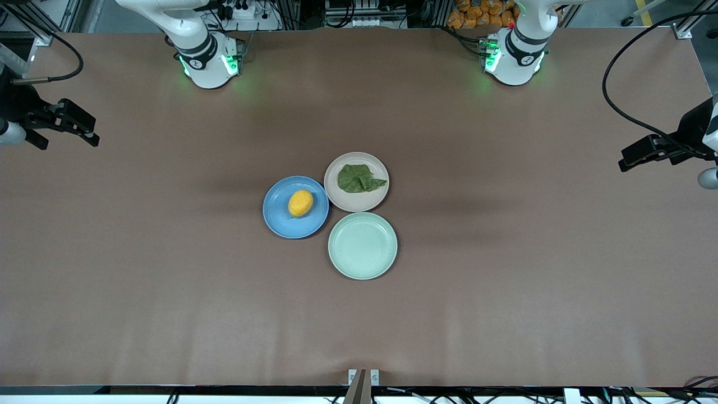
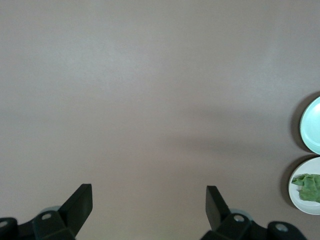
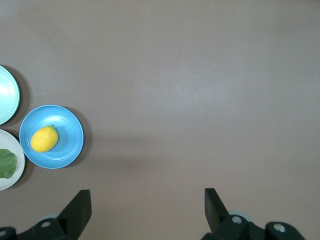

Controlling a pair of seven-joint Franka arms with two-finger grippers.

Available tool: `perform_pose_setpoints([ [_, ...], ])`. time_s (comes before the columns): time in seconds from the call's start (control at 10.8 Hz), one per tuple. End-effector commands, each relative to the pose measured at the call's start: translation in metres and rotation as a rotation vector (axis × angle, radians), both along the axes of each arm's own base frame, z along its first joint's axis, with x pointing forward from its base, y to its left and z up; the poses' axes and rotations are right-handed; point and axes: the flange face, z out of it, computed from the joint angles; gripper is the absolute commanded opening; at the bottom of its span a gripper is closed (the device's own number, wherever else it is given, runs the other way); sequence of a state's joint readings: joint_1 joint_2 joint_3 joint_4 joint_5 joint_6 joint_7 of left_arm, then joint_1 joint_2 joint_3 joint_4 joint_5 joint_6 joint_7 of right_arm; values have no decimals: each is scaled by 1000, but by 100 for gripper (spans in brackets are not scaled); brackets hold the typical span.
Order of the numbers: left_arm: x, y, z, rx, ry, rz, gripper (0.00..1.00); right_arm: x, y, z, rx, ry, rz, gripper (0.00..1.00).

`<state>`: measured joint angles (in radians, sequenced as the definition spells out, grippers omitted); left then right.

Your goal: Place lemon and lettuce in plates

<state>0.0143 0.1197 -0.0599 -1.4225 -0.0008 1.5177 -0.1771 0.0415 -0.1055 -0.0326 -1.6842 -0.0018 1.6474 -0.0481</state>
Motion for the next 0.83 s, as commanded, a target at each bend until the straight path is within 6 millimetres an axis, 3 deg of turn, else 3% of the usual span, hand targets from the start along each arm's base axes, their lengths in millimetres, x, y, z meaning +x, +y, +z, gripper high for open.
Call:
perform_pose_setpoints([
  [0.0,-2,1,2,-19,-1,-8,100,-2,-2,1,16,-8,1,100],
  [0.46,0,-8,-1,-22,-4,-22,100,-2,-4,3,16,-13,-2,100],
  [0.74,1,0,-1,-23,-7,-11,100,-4,0,5,16,-14,6,100],
])
